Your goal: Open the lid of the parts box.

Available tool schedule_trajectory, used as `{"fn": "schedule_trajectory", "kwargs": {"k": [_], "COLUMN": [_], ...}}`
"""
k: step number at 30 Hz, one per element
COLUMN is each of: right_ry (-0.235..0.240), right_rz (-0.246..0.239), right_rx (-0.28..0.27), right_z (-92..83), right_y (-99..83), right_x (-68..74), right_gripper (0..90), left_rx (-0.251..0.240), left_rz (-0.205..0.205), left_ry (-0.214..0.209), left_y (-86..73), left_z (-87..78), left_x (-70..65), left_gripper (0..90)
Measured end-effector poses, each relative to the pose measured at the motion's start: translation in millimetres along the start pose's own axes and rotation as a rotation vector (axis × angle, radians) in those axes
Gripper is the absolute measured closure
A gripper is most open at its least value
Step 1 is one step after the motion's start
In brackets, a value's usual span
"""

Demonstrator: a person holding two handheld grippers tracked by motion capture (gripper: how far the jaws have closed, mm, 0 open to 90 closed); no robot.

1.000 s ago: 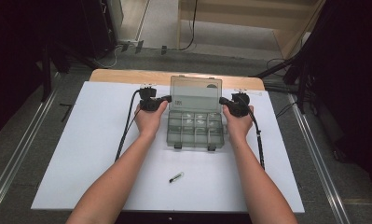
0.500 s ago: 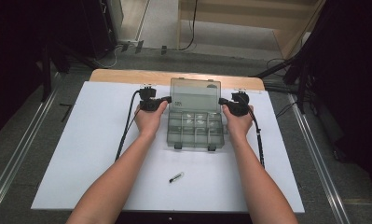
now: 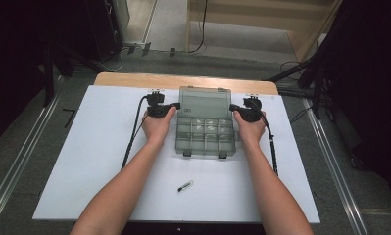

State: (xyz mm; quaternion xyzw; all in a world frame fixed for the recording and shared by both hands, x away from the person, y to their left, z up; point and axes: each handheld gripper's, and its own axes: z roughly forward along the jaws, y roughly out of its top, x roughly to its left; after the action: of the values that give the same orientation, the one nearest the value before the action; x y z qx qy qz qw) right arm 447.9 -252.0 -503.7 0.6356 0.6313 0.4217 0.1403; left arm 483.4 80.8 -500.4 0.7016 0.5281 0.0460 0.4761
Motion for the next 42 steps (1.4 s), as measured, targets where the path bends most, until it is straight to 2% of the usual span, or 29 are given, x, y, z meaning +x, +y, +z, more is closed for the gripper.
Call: {"fn": "schedule_trajectory", "kwargs": {"k": [10, 13, 15, 16, 20, 24, 26, 29, 32, 36, 37, 42], "right_ry": [0.001, 0.013, 0.015, 0.017, 0.026, 0.027, 0.029, 0.06, 0.082, 0.097, 0.103, 0.115], "right_rz": [-0.008, -0.009, -0.023, -0.031, -0.095, -0.137, -0.153, -0.162, -0.175, -0.19, -0.191, -0.195], "right_rx": [0.022, 0.025, 0.024, 0.022, -0.016, -0.053, -0.068, -0.084, -0.093, -0.092, -0.094, -0.106], "right_z": [3.7, 4.6, 3.7, 2.8, -4.4, -15.1, -19.0, -25.5, -30.2, -35.4, -37.1, -45.6], "right_y": [-2.3, -2.9, -3.0, -3.1, -3.4, -5.1, -6.8, -10.6, -15.6, -23.1, -25.0, -33.0], "right_x": [-3.0, -3.5, -2.9, -2.7, -3.3, -2.2, -1.8, -2.2, -2.8, -2.2, -2.0, -1.9], "right_gripper": [85.0, 78.5, 68.1, 63.9, 44.6, 17.9, 11.3, 2.2, 0.0, 0.0, 0.0, 0.0], "left_rx": [0.015, 0.019, 0.02, 0.017, -0.008, -0.042, -0.059, -0.082, -0.105, -0.116, -0.118, -0.134], "left_rz": [0.002, 0.007, 0.012, 0.029, 0.053, 0.106, 0.132, 0.173, 0.201, 0.247, 0.253, 0.267], "left_ry": [0.008, -0.002, -0.014, -0.019, -0.025, -0.02, -0.026, -0.041, -0.053, -0.069, -0.088, -0.102], "left_y": [-2.0, -2.8, -3.3, -3.6, -4.1, -5.6, -7.2, -10.1, -13.5, -18.7, -20.0, -25.4], "left_z": [2.4, 2.8, 2.6, 1.7, -3.6, -10.8, -15.0, -22.7, -30.8, -41.6, -44.2, -57.8], "left_x": [1.2, 1.4, 1.0, 0.2, -2.8, -8.1, -10.9, -15.4, -18.7, -21.5, -21.8, -25.0], "left_gripper": [83.4, 82.2, 75.7, 72.9, 57.5, 41.7, 36.2, 28.3, 15.5, 7.1, 1.8, 0.0]}}
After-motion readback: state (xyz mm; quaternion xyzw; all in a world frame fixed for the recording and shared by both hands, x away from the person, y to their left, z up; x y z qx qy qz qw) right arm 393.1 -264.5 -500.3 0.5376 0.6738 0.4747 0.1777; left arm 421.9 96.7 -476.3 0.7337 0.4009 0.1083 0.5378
